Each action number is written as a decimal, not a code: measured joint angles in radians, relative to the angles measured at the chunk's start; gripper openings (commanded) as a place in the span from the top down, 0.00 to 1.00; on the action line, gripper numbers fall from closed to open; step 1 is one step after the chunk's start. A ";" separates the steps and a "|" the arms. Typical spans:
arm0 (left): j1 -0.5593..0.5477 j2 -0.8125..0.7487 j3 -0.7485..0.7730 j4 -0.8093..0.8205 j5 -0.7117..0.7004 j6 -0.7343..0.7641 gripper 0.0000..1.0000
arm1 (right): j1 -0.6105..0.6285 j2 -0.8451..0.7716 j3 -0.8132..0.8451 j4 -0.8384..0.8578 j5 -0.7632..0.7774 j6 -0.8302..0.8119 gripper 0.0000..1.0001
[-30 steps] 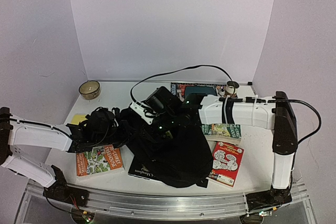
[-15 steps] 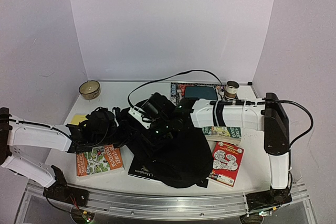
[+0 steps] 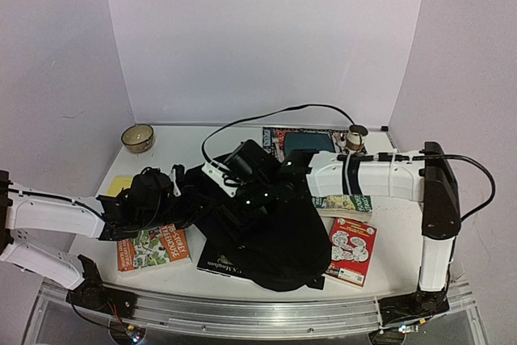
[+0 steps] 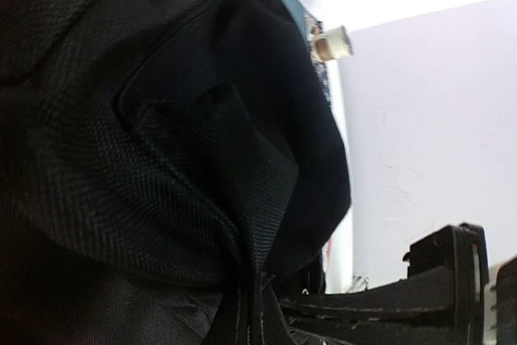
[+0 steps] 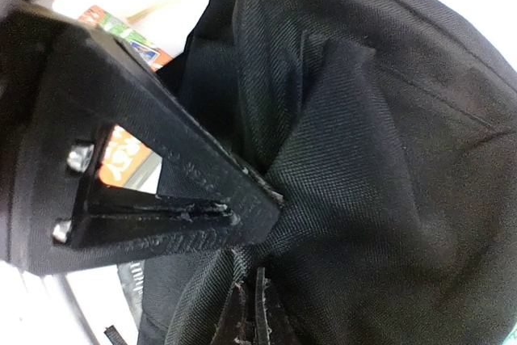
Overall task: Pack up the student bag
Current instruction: Zip the upper front pocket of the student bag.
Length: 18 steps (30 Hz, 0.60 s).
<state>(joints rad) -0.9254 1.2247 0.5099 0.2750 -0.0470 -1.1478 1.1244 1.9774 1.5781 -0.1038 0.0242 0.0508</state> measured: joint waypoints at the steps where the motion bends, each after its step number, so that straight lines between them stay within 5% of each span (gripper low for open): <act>1: -0.003 -0.006 -0.005 0.012 0.002 -0.002 1.00 | -0.003 -0.013 -0.008 0.000 -0.010 0.004 1.00; 18: -0.002 -0.017 -0.073 0.021 -0.018 -0.032 1.00 | -0.097 -0.074 -0.112 0.012 -0.141 0.099 1.00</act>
<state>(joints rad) -0.9276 1.2072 0.4374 0.2961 -0.0646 -1.1801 1.0272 1.9038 1.4660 -0.0919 -0.1166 0.1497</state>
